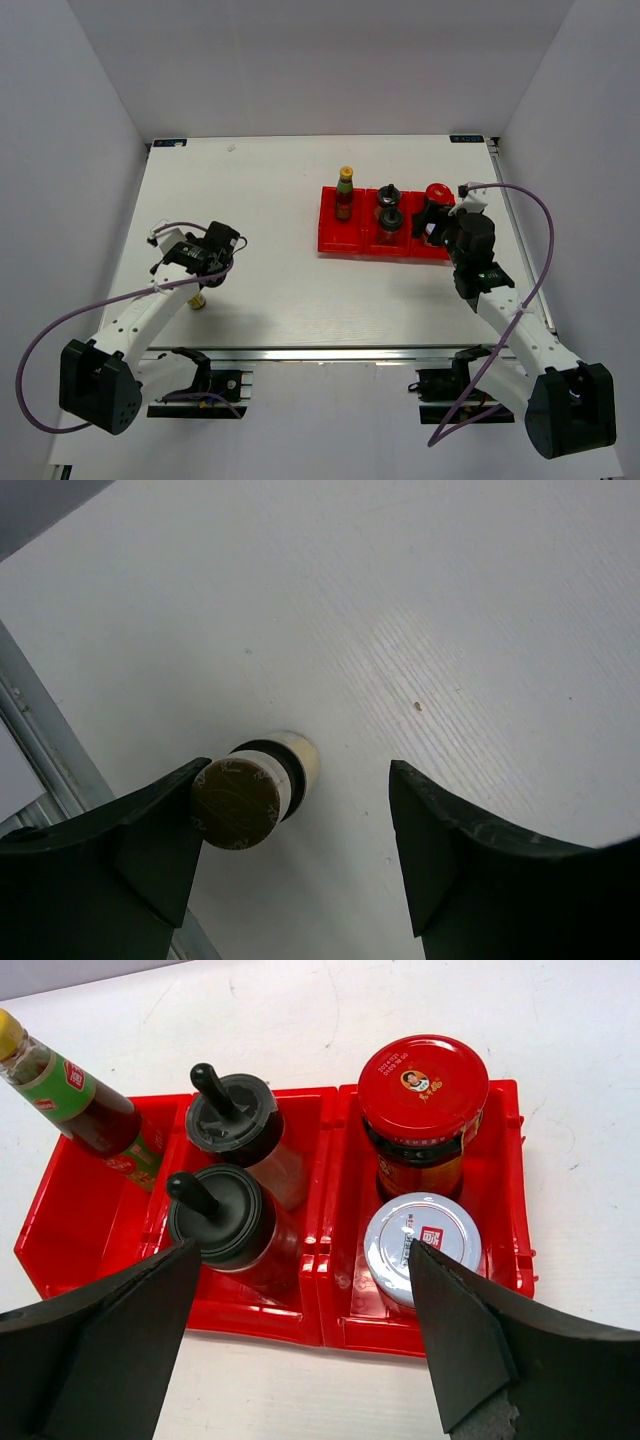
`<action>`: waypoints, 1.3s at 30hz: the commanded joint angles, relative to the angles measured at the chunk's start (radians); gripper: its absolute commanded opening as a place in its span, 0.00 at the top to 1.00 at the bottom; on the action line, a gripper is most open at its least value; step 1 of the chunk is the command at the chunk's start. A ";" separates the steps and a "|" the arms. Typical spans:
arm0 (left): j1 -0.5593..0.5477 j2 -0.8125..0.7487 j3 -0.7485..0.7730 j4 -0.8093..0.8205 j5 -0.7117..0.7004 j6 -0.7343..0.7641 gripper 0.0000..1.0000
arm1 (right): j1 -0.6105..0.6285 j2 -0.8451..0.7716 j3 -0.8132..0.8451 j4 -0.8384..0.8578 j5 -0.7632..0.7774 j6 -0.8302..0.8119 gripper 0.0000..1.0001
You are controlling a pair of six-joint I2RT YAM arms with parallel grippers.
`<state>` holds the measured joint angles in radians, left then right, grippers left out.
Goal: Organize the condiment bottles
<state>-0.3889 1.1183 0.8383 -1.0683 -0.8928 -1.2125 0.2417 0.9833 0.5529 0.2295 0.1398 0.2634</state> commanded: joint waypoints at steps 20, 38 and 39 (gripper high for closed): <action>0.004 0.003 -0.033 -0.015 -0.058 -0.064 0.61 | -0.004 -0.028 -0.016 0.045 0.075 0.017 0.11; 0.002 -0.087 0.094 0.233 0.194 0.328 1.00 | -0.005 -0.058 -0.016 0.042 0.043 0.013 0.11; 0.001 -0.094 0.100 0.255 0.210 0.352 1.00 | -0.004 -0.060 -0.018 0.041 0.029 0.011 0.11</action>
<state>-0.3882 1.0740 0.8837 -0.9634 -0.7521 -1.0111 0.2413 0.9436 0.5404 0.2348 0.1947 0.2787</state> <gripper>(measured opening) 0.449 0.894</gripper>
